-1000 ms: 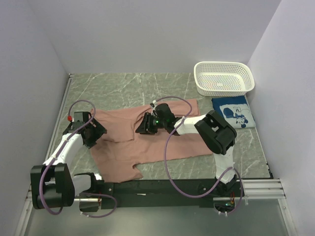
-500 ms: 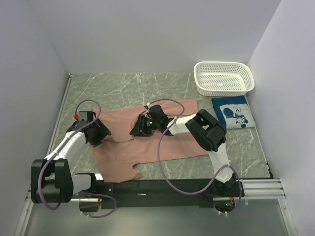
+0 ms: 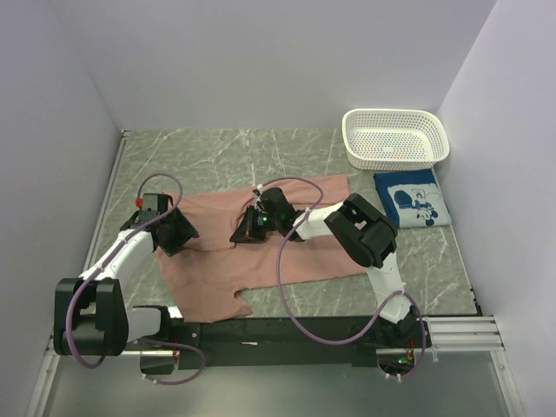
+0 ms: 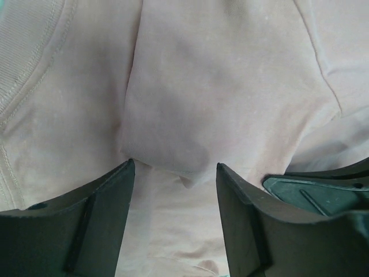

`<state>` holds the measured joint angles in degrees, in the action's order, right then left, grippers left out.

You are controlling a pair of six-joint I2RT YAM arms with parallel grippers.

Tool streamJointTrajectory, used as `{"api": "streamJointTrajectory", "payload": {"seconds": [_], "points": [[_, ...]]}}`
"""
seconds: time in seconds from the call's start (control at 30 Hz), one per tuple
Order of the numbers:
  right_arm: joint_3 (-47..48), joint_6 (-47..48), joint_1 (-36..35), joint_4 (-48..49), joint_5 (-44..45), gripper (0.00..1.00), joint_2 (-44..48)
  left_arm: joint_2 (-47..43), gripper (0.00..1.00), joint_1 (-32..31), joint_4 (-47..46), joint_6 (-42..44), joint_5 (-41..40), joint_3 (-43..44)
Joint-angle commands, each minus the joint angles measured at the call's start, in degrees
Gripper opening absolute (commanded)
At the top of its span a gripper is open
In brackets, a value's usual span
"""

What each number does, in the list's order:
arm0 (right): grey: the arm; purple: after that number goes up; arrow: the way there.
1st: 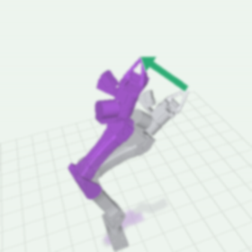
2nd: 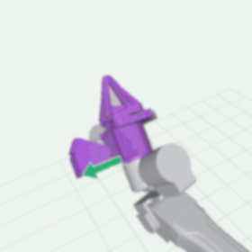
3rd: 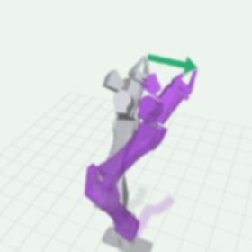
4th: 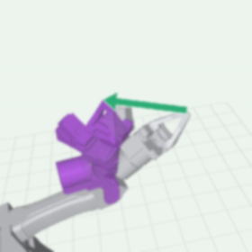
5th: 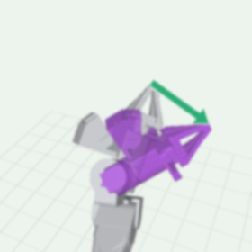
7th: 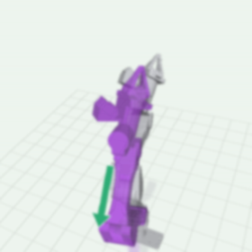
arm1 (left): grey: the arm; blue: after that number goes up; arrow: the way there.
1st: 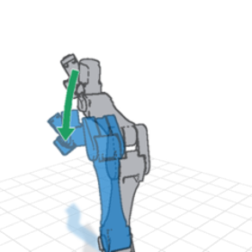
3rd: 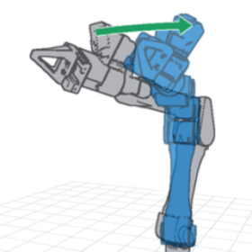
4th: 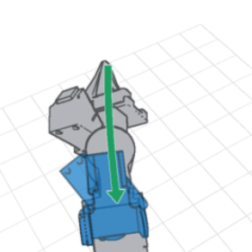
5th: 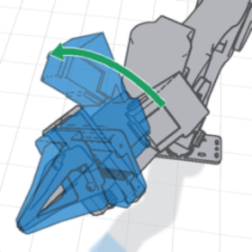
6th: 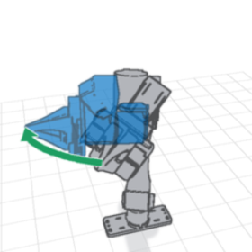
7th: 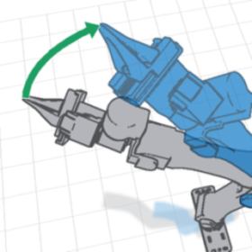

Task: Fold and stack the t-shirts
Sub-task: Fold the tshirt

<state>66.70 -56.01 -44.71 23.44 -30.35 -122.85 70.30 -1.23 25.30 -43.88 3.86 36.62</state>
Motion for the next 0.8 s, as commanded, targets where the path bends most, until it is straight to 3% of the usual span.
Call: {"api": "streamJointTrajectory", "payload": {"seconds": [0.0, 0.03, 0.2, 0.77], "points": [[0.80, -0.94, -0.47, 1.87, -1.12, 0.04, 3.13, -1.22, 0.64, -0.26, -0.43, 1.51, 0.01, 2.40], [1.41, -0.94, -0.47, 1.87, -1.12, 0.00, 3.40, -1.22, 0.66, -0.35, -0.34, 1.51, -0.08, 2.49], [3.70, -1.73, -0.12, 1.43, -0.85, 0.00, 3.67, -0.87, 0.72, -0.26, -0.95, 1.08, -0.34, 1.96], [4.93, -3.49, 0.94, 3.19, -1.38, 0.00, 1.38, 7.12, 0.72, -0.43, -3.77, 0.02, -1.66, 6.44]]}}
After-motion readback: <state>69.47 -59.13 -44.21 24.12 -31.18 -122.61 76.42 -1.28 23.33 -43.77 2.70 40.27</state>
